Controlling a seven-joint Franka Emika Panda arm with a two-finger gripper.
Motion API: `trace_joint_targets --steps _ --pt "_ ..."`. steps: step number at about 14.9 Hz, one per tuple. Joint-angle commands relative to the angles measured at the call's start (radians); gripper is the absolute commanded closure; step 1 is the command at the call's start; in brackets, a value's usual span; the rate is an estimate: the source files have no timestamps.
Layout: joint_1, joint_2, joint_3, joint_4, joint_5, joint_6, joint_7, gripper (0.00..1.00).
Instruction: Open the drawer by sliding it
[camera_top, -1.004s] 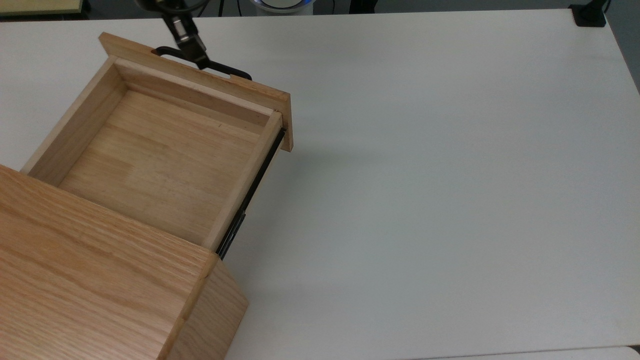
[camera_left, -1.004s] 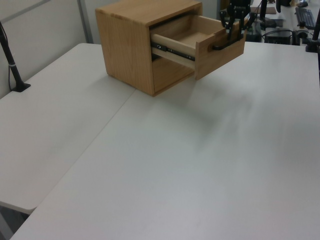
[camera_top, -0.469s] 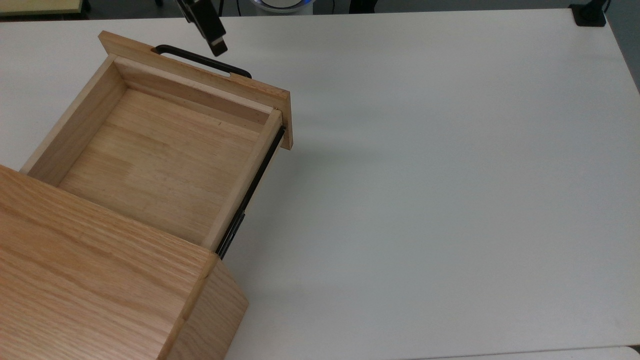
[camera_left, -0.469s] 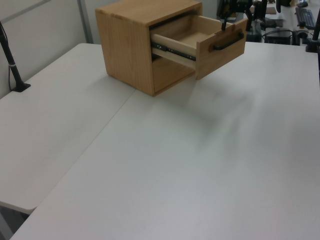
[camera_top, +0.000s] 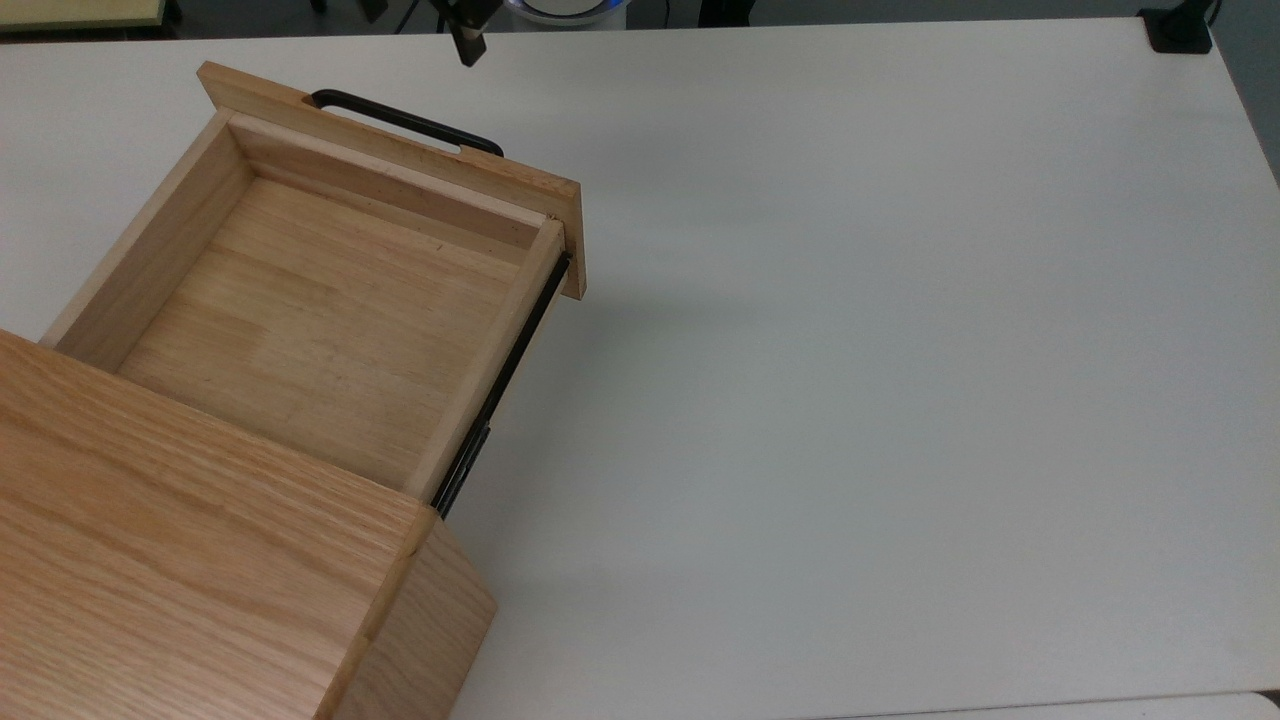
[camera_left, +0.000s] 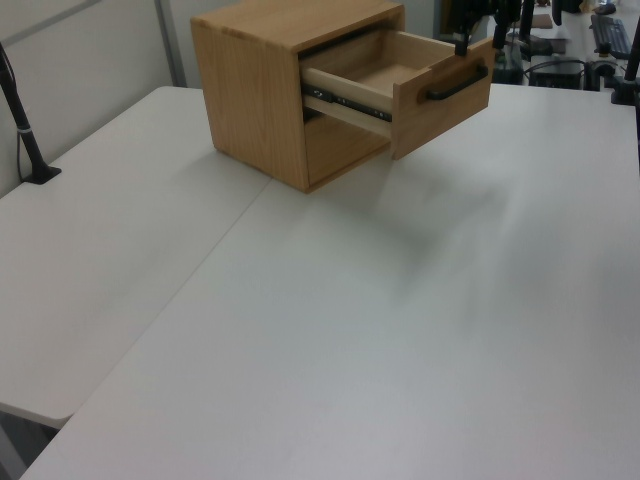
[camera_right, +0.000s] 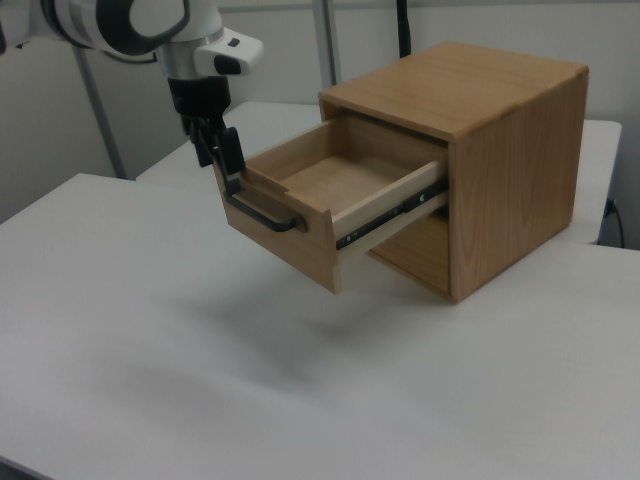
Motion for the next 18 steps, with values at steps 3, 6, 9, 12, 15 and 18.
trace_joint_targets --steps 3,6,9,12,15,18 --pt "-0.003 -0.013 0.035 -0.033 -0.089 -0.001 -0.384 0.0" --pt "-0.023 -0.016 0.036 -0.034 -0.089 0.012 -0.478 0.0" --pt "-0.019 -0.014 0.04 -0.039 -0.086 0.051 -0.468 0.0" --pt "-0.021 -0.016 0.053 -0.039 -0.084 0.051 -0.425 0.0" --pt "-0.016 -0.014 0.075 -0.039 -0.089 0.051 -0.412 0.0" --pt "0.011 -0.017 0.075 -0.039 -0.093 0.051 -0.298 0.0"
